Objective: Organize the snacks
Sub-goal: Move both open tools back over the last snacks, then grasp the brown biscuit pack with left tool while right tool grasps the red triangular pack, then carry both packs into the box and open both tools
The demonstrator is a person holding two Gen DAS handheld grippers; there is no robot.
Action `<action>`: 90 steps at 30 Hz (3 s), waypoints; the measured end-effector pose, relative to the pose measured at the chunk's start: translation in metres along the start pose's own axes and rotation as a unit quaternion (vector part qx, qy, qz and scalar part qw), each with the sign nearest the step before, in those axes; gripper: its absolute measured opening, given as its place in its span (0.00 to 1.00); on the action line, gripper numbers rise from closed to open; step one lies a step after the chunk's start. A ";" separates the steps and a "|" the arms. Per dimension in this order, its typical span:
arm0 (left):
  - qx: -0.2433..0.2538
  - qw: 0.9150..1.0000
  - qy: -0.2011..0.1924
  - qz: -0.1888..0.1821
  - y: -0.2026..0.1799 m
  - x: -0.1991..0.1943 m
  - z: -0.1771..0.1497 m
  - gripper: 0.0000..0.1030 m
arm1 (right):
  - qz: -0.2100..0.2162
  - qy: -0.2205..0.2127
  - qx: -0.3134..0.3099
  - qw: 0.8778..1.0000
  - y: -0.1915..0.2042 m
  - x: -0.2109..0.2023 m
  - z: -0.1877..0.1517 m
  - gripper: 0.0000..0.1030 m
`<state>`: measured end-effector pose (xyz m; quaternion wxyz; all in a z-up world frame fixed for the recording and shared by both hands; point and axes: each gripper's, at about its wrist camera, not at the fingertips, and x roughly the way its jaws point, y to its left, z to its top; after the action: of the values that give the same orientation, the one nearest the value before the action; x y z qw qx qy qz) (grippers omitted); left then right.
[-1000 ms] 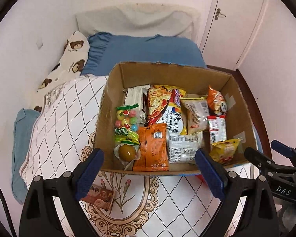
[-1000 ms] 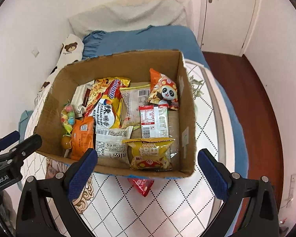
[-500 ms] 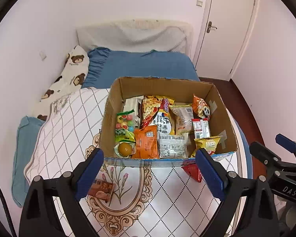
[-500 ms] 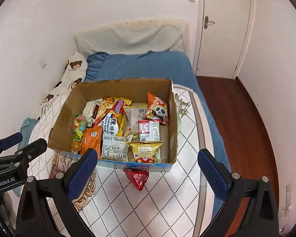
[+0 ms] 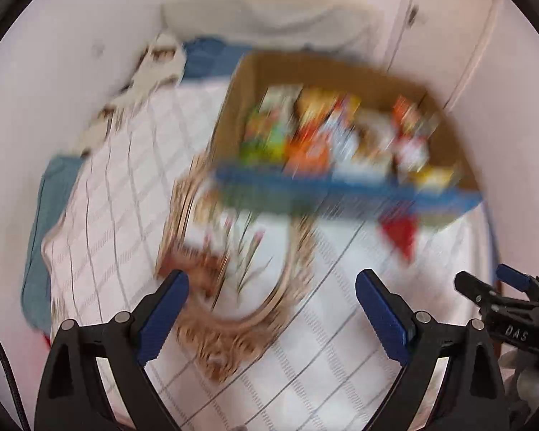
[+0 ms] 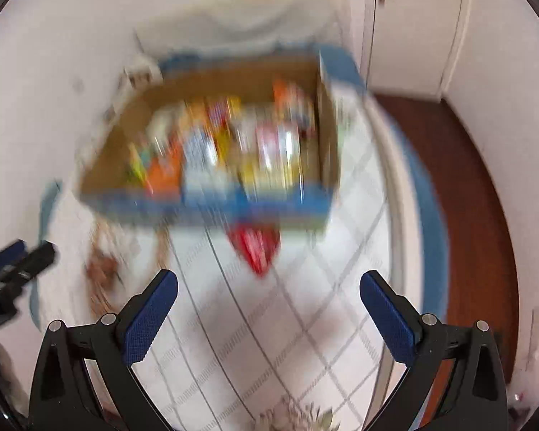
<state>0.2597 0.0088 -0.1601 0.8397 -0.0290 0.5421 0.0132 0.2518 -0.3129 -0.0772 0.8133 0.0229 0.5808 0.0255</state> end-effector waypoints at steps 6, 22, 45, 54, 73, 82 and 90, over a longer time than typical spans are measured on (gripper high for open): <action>-0.039 0.996 0.081 0.006 0.025 0.059 -0.048 0.92 | -0.001 0.105 0.039 0.994 -0.014 0.108 -0.048 1.00; -0.130 0.986 0.109 0.007 0.090 0.072 -0.031 0.92 | 0.037 0.004 0.020 0.999 0.001 0.074 -0.024 0.65; -0.298 0.939 0.167 -0.044 0.138 0.154 0.001 0.59 | 0.033 -0.011 0.022 0.999 0.022 0.101 0.034 0.49; -0.017 0.981 0.190 -0.038 0.009 0.131 -0.062 0.59 | 0.066 0.045 -0.007 0.997 0.024 0.086 -0.017 0.48; -0.094 0.972 0.211 -0.047 0.065 0.132 -0.095 0.53 | 0.082 0.086 0.026 0.993 0.028 0.094 -0.059 0.48; -0.045 0.983 0.176 -0.030 0.052 0.093 -0.092 0.52 | 0.091 0.067 0.017 0.993 0.033 0.079 -0.061 0.46; -0.019 0.986 0.146 -0.072 0.036 0.042 -0.062 0.52 | 0.122 0.039 0.009 0.992 0.033 0.048 -0.053 0.46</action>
<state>0.2184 0.0405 -0.2253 0.7495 -0.0857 0.6552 -0.0412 0.2167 -0.2758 -0.1374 0.7807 0.0995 0.6050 0.1205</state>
